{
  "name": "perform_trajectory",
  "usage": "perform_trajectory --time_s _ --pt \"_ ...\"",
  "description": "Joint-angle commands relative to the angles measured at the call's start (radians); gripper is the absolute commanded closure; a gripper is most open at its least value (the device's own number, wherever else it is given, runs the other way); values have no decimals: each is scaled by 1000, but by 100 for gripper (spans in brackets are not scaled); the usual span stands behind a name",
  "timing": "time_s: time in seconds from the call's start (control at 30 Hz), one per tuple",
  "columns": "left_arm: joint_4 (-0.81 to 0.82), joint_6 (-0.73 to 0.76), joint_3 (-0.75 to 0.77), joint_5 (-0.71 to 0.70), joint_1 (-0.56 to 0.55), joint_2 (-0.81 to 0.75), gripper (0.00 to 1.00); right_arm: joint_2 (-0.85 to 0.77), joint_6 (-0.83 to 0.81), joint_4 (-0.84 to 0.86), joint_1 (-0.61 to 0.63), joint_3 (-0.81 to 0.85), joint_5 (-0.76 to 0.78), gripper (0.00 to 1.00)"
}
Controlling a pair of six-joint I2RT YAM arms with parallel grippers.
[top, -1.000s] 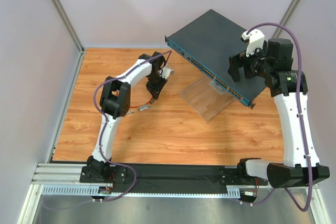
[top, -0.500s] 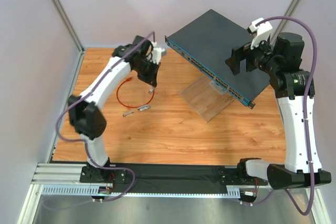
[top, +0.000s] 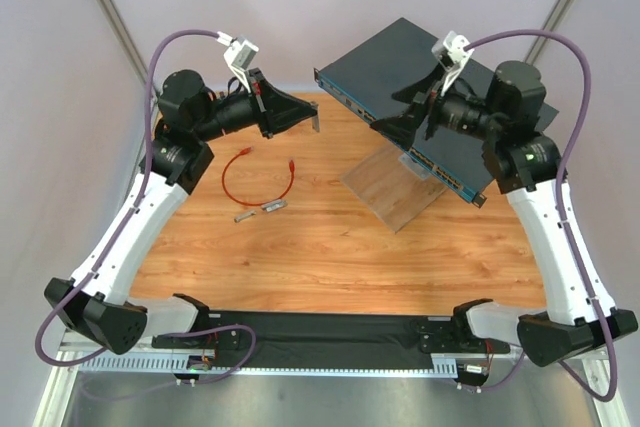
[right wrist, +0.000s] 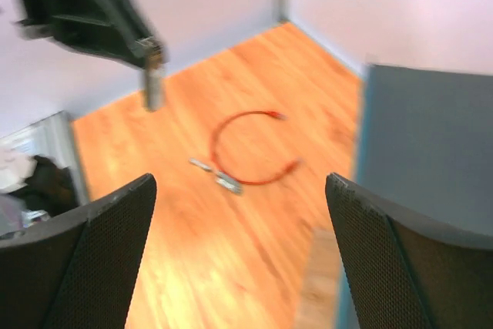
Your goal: Insert the plug into the switch port
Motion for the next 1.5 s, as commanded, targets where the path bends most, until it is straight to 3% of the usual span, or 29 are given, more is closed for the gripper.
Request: perform_trajectory --time_s 0.0,0.1,0.2,0.5,0.83,1.03,1.1,1.33,1.47 --pt "482 -255 -58 85 4 -11 100 -14 177 255 104 -51 -113 9" --pt "674 -362 -95 74 6 -25 100 9 232 321 180 -58 -120 11" --pt "727 -405 -91 71 6 -23 100 35 276 378 225 -62 -115 12" --pt "785 -477 -100 85 6 -23 100 87 289 476 270 -65 -95 17" --pt "816 -500 -103 99 1 -16 100 169 240 412 312 65 -124 23" --pt "813 -499 -115 100 1 -20 100 179 225 413 319 85 -115 32" --pt "794 -499 -112 77 1 -20 100 170 112 348 335 91 -42 36" --pt "727 -503 -112 19 1 -23 100 106 -271 271 493 12 454 28" --pt "699 -491 -127 -1 1 -29 100 100 -312 332 532 -5 609 29"
